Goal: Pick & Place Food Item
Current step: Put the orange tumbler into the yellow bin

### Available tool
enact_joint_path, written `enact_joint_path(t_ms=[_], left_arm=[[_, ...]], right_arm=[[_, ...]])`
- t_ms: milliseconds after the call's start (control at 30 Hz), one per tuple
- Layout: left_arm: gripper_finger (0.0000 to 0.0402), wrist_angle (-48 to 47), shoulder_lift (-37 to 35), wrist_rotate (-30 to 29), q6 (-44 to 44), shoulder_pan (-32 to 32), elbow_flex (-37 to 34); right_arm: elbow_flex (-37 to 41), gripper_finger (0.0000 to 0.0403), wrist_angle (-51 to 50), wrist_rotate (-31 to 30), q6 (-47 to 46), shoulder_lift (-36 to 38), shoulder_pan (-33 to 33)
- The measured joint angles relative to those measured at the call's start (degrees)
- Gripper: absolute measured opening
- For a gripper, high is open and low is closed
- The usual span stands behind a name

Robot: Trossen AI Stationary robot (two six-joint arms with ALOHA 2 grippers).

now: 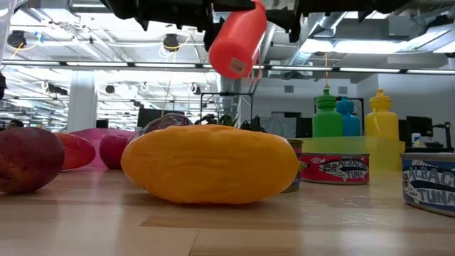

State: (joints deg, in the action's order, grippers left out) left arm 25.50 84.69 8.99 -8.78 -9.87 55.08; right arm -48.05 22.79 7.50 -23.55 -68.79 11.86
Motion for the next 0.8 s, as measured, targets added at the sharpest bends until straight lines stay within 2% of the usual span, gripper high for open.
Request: enact_joint_path(t_ms=[333, 533, 800], left_arm=[[0.0281, 0.19, 0.1, -0.02, 2.9, 0.99, 0.56], [0.0281, 0.26, 0.46, -0.08, 2.98, 1.31, 0.53], [0.0281, 0.23, 0.59, -0.68, 5.42, 1.31, 0.53]], right_arm=[[-0.53, 0.0279, 0.04, 1.45, -0.02, -1.82, 0.66], [-0.55, 0.0253, 0.02, 1.8, -1.33, -1.82, 2.31], [-0.55, 0.0221, 0.03, 5.33, -1.57, -1.82, 2.69]])
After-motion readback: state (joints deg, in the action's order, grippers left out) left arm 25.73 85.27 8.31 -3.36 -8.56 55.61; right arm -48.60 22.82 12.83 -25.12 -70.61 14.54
